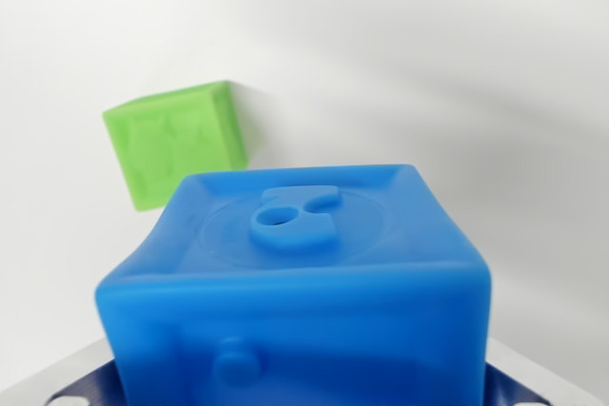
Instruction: Stack cube
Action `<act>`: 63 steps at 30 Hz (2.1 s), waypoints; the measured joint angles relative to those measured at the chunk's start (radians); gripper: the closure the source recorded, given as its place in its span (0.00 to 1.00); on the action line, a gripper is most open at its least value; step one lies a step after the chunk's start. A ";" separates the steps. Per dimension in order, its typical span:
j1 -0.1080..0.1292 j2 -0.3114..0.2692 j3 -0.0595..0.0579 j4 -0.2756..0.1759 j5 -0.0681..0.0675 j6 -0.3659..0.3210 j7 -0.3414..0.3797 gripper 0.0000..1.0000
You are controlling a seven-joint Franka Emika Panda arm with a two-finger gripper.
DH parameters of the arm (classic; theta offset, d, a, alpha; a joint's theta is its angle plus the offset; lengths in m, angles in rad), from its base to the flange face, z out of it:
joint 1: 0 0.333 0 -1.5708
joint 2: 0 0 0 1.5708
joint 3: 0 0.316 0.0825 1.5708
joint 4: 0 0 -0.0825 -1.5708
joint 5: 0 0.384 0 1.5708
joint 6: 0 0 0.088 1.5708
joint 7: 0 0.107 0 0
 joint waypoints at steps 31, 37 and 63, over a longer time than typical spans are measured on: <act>0.097 -0.026 0.034 0.011 0.006 -0.039 -0.067 1.00; 0.114 -0.028 0.038 0.015 0.007 -0.044 -0.076 1.00; 0.115 0.160 0.038 -0.012 -0.002 0.164 -0.071 1.00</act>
